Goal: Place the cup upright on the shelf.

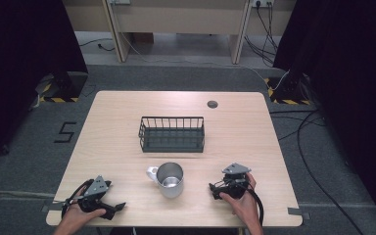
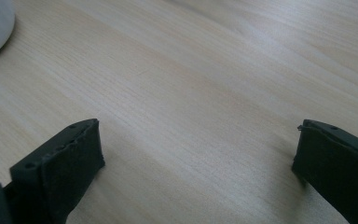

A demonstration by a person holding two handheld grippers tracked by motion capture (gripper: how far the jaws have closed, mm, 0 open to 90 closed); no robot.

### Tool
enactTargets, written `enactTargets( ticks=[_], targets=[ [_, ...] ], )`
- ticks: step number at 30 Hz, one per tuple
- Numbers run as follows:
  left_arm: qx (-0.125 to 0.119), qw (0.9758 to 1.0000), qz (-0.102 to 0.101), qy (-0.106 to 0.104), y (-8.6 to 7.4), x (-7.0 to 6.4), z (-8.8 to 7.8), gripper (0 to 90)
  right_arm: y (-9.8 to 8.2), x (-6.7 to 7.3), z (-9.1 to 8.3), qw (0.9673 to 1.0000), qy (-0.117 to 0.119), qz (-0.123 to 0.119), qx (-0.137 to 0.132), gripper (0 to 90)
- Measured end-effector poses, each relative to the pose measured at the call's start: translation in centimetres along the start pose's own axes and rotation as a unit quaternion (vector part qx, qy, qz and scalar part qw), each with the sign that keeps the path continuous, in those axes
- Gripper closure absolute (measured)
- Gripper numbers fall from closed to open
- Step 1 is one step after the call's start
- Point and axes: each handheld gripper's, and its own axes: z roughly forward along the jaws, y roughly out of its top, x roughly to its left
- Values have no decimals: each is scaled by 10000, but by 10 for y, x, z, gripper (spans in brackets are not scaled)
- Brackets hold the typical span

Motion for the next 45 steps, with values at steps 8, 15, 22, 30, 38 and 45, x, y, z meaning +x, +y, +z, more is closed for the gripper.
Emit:
enactTargets(
  ticks=[8, 15, 22, 30, 38, 45],
  targets=[
    [-5, 10000, -4, -2, 0, 0, 0, 0, 2, 6, -10, 9987, 63, -148, -486, 187],
    [-3, 10000, -1, -8, 0, 0, 0, 0, 7, 24, -17, 9943, 407, -277, -945, 146],
    [-2, 10000, 9, -22, 0, 1, 0, 0, 12, 39, -25, 9888, 683, -315, -1293, 151],
    [2, 10000, 17, -32, 1, 1, 1, 0, 20, 54, -30, 9839, 880, -490, -1478, 151],
    [1, 10000, 17, -30, 1, 1, 1, 0, 24, 64, -31, 9806, 1008, -551, -1591, 151],
    [-1, 10000, 17, -28, 1, 1, 1, 0, 27, 71, -30, 9782, 1140, -592, -1634, 151]
  ],
)
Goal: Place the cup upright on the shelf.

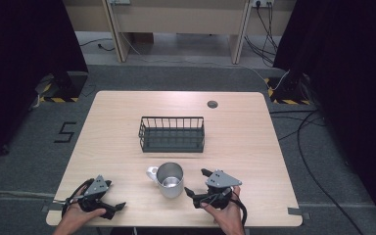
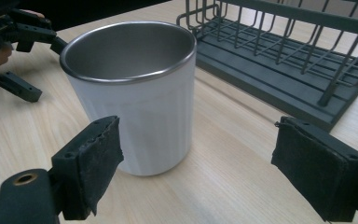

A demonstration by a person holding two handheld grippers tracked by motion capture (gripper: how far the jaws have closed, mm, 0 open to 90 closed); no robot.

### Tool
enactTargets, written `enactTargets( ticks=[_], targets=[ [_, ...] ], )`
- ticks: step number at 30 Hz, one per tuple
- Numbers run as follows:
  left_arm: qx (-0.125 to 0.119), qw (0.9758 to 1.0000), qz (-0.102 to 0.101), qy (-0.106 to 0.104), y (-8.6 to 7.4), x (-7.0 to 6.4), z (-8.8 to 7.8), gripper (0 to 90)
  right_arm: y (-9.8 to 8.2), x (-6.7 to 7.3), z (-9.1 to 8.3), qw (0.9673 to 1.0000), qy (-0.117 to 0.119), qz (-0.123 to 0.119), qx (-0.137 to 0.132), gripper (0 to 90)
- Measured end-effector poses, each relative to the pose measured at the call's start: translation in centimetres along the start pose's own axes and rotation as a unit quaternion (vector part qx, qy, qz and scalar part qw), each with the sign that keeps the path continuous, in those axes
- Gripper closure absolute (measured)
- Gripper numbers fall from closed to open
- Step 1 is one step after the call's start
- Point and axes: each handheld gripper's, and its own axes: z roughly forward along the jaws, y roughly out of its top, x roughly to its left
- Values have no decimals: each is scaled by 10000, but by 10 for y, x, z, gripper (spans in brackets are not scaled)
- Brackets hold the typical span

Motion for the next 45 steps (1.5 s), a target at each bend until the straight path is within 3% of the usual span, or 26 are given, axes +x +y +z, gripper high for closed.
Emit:
enactTargets(
  ticks=[32, 45],
  targets=[
    [4, 10000, 2, 0, 0, 0, 0, 0, 16, 21, 21, 9986, 366, -224, -297, 150],
    [3, 10000, 5, 3, 0, 0, 0, 0, 20, 26, 37, 9979, 463, -132, -430, 110]
  ],
)
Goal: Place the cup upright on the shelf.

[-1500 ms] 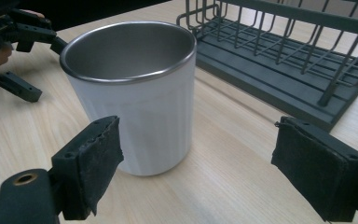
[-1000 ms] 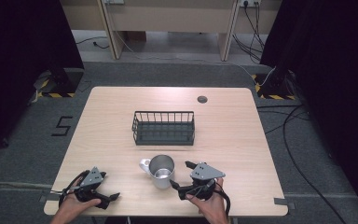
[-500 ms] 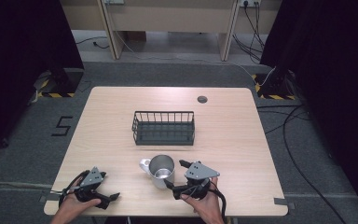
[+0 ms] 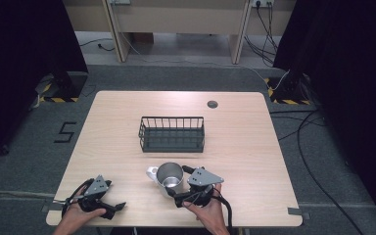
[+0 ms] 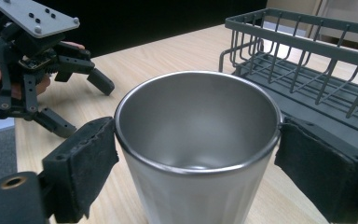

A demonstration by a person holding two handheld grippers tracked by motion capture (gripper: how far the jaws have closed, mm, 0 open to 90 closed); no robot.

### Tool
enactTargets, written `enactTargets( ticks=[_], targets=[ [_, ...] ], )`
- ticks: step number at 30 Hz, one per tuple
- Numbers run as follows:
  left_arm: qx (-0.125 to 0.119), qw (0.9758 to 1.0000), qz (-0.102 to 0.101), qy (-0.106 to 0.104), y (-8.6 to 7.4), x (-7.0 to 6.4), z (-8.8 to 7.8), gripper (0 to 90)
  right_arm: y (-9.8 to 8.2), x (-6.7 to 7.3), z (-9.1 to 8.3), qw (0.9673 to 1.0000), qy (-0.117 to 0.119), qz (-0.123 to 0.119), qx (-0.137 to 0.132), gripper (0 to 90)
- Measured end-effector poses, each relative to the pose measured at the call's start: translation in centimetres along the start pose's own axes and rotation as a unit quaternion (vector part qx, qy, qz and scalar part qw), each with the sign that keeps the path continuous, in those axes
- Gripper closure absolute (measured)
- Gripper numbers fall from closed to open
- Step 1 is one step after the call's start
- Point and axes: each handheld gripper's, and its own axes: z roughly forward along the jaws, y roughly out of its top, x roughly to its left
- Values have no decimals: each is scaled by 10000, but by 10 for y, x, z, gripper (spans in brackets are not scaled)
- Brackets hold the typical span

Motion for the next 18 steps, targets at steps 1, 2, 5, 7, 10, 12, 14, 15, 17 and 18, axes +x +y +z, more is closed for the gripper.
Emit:
enactTargets(
  ticks=[1, 2, 5, 7, 10, 12, 14, 15, 17, 18],
  targets=[
    [2, 10000, -1, -1, 0, 0, 0, 0, 0, 0, 1, 10000, -9, 14, -26, 103],
    [1, 10000, 1, -1, 0, 0, 0, 0, 0, 1, 4, 10000, -42, 14, -60, 88],
    [1, 10000, 1, -1, 0, 0, 0, 0, 1, 3, 9, 9999, -85, 31, -103, 68],
    [2, 10000, 2, -2, 0, 0, 0, 0, 2, 3, 13, 9999, -105, 39, -112, 59],
    [-1, 10000, -4, -3, 0, 0, 0, 0, 3, 4, 19, 9998, -132, 66, -148, 44],
    [0, 10000, -4, -3, 0, 0, 0, 0, 3, 4, 23, 9997, -146, 65, -167, 41],
    [-1, 10000, -4, -3, 0, 0, 0, 0, 4, 4, 26, 9997, -151, 92, -189, 41],
    [-2, 10000, -3, -2, 0, 0, 0, 0, 4, 4, 27, 9997, -142, 101, -196, 42],
    [-1, 10000, -5, -3, 0, 0, 0, 0, 4, 4, 30, 9996, -147, 99, -220, 43],
    [-1, 10000, -4, -3, 0, 0, 0, 0, 5, 4, 31, 9996, -159, 97, -213, 44]
  ],
)
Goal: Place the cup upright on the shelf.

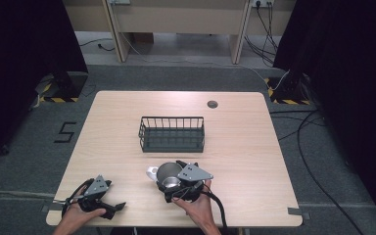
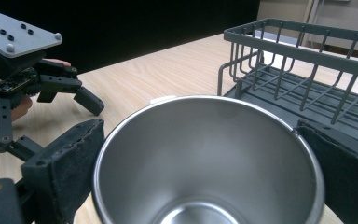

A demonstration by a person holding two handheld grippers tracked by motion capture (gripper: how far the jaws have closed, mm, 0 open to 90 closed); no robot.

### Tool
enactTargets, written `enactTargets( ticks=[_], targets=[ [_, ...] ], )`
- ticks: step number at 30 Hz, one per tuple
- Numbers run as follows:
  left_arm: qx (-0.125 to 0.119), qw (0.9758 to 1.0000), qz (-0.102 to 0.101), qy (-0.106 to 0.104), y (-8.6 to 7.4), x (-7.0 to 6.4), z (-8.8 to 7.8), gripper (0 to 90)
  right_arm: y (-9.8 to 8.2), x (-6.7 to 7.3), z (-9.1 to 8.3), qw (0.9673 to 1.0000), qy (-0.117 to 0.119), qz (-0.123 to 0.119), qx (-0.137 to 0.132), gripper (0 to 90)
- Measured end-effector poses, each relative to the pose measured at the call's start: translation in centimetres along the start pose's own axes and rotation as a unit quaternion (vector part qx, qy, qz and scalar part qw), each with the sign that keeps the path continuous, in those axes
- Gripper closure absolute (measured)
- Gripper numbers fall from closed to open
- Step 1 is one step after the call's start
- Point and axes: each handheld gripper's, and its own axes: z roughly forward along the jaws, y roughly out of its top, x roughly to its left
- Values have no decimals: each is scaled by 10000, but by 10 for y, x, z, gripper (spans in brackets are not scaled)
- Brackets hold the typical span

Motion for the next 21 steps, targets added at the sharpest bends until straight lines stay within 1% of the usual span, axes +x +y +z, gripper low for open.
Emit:
enactTargets(
  ticks=[13, 18, 19, 21],
  targets=[
    [1, 10000, 1, -1, 0, 0, 0, 0, -1, -1, 5, 10000, 38, -23, -27, 54],
    [0, 10000, 4, 0, 0, 0, 0, 0, 1, -8, 5, 9994, 336, -118, 51, 59],
    [6, 10000, 6, 0, 0, 0, 0, 0, 2, -10, 6, 9990, 422, -164, 68, 59],
    [5, 10000, 7, 0, 0, 0, 0, 0, 2, -14, 6, 9981, 587, -177, 77, 60]
  ],
)
